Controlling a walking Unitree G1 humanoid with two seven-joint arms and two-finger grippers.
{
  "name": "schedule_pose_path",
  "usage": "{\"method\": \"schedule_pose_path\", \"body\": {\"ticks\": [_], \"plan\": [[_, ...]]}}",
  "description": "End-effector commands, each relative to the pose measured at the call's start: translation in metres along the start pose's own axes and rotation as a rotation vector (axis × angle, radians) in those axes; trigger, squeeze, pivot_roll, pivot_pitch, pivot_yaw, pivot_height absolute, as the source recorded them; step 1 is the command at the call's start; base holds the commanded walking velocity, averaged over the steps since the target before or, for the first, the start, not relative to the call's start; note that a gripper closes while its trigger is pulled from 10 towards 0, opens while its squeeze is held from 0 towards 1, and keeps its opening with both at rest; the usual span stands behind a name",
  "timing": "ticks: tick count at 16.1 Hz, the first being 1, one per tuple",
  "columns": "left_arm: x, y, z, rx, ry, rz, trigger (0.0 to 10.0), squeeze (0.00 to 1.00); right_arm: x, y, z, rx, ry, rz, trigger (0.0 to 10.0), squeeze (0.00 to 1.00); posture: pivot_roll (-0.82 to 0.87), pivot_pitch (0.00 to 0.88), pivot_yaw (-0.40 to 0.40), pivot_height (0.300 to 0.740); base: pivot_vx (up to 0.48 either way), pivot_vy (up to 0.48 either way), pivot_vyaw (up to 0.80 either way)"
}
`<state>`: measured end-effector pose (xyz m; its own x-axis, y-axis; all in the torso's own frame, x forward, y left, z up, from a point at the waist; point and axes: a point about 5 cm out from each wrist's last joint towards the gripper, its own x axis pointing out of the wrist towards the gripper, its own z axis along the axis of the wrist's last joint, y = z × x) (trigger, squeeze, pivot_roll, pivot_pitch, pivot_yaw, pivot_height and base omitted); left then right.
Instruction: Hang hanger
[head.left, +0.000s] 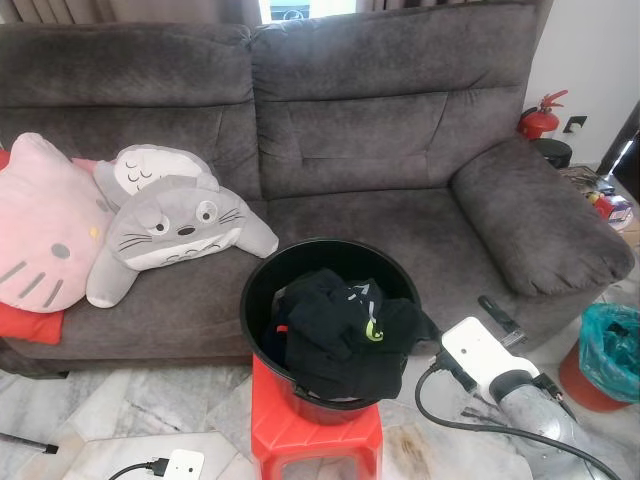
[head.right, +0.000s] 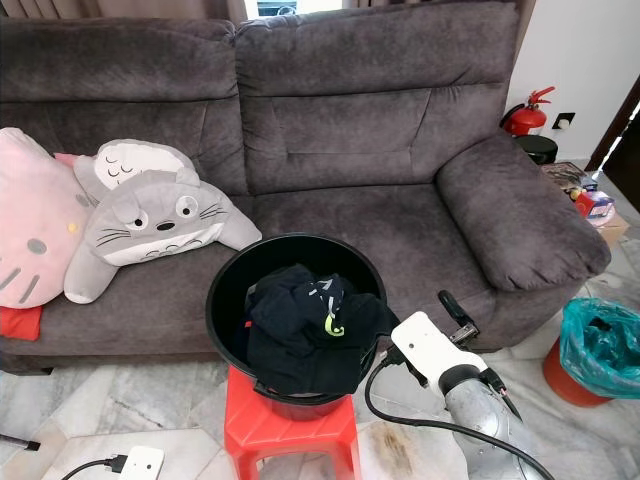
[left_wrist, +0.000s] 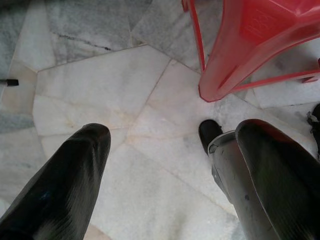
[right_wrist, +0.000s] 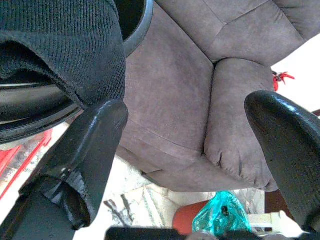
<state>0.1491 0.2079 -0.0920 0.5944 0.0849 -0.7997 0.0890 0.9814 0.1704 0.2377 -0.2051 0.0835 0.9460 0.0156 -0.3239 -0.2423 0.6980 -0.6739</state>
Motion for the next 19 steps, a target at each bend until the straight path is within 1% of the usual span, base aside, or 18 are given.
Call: {"method": "schedule_pose_path", "body": {"ticks": [1, 5, 7, 9, 16, 19], "plan": [[-0.0009, 0.0035, -0.0049, 0.005, 0.031, 0.010, 10.0, 0.00, 0.0022, 0.0045, 0.0031, -0.007, -0.015, 0.029, 10.0, 0.00, -0.21, 0.000, 0.031, 0.740, 0.000, 0.000, 0.00], [-0.0008, 0.0033, -0.0048, 0.003, 0.032, 0.009, 10.0, 0.00, 0.0016, 0.0085, 0.0055, -0.003, -0.022, 0.046, 10.0, 0.00, -0.21, 0.000, 0.029, 0.740, 0.000, 0.000, 0.00], [-0.0011, 0.0034, -0.0061, 0.003, 0.036, 0.009, 10.0, 0.00, -0.0017, 0.0121, 0.0014, -0.003, 0.003, 0.055, 10.0, 0.00, -0.21, 0.000, 0.029, 0.740, 0.000, 0.000, 0.00], [-0.0013, 0.0032, -0.0068, 0.002, 0.038, 0.008, 10.0, 0.00, -0.0021, 0.0119, 0.0010, 0.003, 0.008, 0.048, 10.0, 0.00, -0.21, 0.000, 0.030, 0.740, 0.000, 0.000, 0.00], [-0.0017, 0.0041, -0.0081, 0.001, 0.042, 0.009, 10.0, 0.00, -0.0033, 0.0074, -0.0020, 0.004, 0.031, 0.013, 10.0, 0.00, -0.22, 0.000, 0.031, 0.740, 0.000, 0.000, 0.00], [-0.0018, 0.0041, -0.0082, 0.001, 0.042, 0.011, 10.0, 0.00, -0.0017, 0.0026, -0.0028, -0.002, 0.034, -0.018, 10.0, 0.00, -0.22, 0.000, 0.031, 0.740, 0.000, 0.000, 0.00]]}}
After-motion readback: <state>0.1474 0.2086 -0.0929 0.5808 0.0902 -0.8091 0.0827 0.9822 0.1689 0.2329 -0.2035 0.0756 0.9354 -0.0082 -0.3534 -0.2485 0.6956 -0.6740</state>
